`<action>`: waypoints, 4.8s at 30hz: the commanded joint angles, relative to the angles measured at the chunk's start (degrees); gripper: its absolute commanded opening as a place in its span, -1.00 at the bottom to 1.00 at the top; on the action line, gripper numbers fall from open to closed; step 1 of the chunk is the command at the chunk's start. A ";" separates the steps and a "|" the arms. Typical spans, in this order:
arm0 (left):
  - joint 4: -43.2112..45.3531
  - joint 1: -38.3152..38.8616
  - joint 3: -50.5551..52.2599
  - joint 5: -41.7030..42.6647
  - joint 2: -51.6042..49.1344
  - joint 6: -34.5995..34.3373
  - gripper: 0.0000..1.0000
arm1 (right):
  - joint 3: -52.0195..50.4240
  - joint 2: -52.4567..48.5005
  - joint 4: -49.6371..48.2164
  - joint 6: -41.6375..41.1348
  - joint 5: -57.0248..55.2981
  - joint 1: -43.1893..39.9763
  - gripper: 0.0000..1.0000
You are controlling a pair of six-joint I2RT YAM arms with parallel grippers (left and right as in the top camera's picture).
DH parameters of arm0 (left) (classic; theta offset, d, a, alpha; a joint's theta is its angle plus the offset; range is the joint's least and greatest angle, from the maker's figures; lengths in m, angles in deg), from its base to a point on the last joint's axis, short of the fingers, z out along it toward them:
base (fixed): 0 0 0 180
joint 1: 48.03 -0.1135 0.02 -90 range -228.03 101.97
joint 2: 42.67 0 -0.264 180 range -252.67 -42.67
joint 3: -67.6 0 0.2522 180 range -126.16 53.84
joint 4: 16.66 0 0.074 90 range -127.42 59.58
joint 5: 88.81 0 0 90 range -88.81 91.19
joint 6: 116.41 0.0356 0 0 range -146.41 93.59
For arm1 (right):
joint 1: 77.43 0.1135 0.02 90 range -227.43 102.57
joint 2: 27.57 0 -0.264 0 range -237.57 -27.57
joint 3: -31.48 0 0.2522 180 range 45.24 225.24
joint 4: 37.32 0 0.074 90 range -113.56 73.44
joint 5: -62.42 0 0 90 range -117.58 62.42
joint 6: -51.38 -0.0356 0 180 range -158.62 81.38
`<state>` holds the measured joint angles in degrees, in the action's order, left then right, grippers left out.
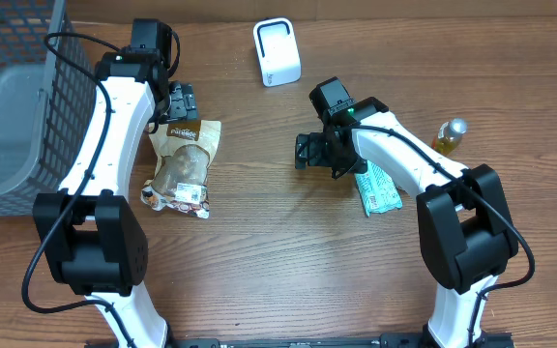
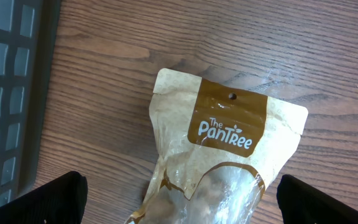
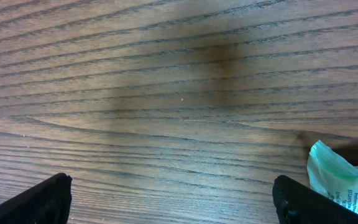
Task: Scan the item barcode
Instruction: 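Release the packet and raise the right gripper above it, then move the right gripper up and hold it still above the packets, then lower the left gripper onto the Pantree bag and close it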
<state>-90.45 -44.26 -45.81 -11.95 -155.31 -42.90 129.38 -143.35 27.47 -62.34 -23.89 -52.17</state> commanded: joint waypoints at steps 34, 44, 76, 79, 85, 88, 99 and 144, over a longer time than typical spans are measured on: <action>0.13 0.42 -0.68 -0.76 0.24 0.00 0.99 | 10.91 12.48 14.32 1.73 -8.13 -0.63 1.00; 0.13 0.42 -0.68 -0.76 0.24 0.00 0.99 | 10.69 13.55 15.47 1.70 -8.11 -0.63 1.00; 0.13 0.42 -0.68 -0.76 0.24 0.00 0.99 | 10.69 13.55 15.47 1.70 -8.11 -0.63 1.00; 0.13 0.42 -0.68 -0.76 0.24 0.00 1.00 | 10.69 13.55 15.47 1.70 -8.11 -0.63 1.00; 0.13 0.42 -0.68 -0.76 0.24 0.00 1.00 | 10.69 13.55 15.47 1.70 -8.11 -0.63 1.00; 0.13 0.42 -0.68 -0.76 0.24 0.00 0.99 | 10.69 13.55 15.47 1.70 -8.11 -0.63 1.00; 0.13 0.42 -0.68 -0.76 0.24 0.00 0.99 | 10.69 13.55 15.47 1.70 -8.11 -0.63 1.00; -3.85 0.74 -0.02 4.63 0.24 3.26 0.85 | 10.69 13.55 15.47 1.70 -8.11 -0.63 1.00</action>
<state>-91.00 -44.10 -45.86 -10.73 -155.31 -43.18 139.41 -129.96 43.16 -60.90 -31.04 -52.39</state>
